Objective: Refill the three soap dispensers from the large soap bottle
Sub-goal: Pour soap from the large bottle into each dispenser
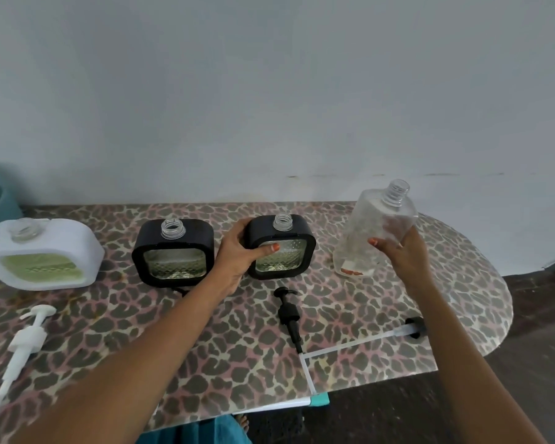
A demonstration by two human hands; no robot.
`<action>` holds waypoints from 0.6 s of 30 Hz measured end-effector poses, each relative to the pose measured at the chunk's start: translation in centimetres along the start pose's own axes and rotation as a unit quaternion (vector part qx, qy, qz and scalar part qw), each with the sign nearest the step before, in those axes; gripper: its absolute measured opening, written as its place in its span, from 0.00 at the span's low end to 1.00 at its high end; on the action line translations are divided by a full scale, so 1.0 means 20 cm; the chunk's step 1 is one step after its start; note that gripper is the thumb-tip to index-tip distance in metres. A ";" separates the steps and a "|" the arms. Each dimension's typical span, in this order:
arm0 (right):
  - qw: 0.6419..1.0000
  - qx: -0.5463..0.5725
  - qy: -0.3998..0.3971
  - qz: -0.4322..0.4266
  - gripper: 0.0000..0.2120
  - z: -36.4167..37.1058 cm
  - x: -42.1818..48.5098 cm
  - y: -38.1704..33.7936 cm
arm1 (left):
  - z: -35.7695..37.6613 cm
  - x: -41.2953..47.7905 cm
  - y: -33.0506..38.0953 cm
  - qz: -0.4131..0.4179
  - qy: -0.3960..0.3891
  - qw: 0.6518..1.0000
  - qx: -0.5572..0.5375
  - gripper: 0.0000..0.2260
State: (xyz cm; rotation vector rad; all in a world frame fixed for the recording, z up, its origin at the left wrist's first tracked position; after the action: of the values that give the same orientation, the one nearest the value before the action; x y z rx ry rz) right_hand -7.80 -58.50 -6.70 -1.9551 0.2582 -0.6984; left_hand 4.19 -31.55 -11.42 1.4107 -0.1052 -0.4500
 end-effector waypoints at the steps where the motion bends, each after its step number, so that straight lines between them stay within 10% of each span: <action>1: 1.000 0.003 -0.004 -0.002 0.28 -0.01 0.00 0.01 | 0.01 0.00 0.00 0.001 0.000 1.000 -0.001 0.23; 18: 0.991 0.046 -0.118 0.046 0.37 -0.06 0.00 0.01 | 0.06 -0.07 0.03 0.037 -0.002 0.992 0.124 0.28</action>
State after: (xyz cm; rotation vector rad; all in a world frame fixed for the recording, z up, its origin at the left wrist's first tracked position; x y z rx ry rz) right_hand -8.53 -59.54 -6.40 -1.9042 0.1673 -0.4063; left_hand 2.60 -32.11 -10.43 1.6440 -0.2225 -0.3876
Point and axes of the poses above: each hand's wrist, its own x-axis towards the middle knuckle, its own z-axis out of the palm, y = z × x, the point moved 5 cm from there along x, towards the middle knuckle, and after that the axes turned 9 degrees about -z, right-handed, at the moved point
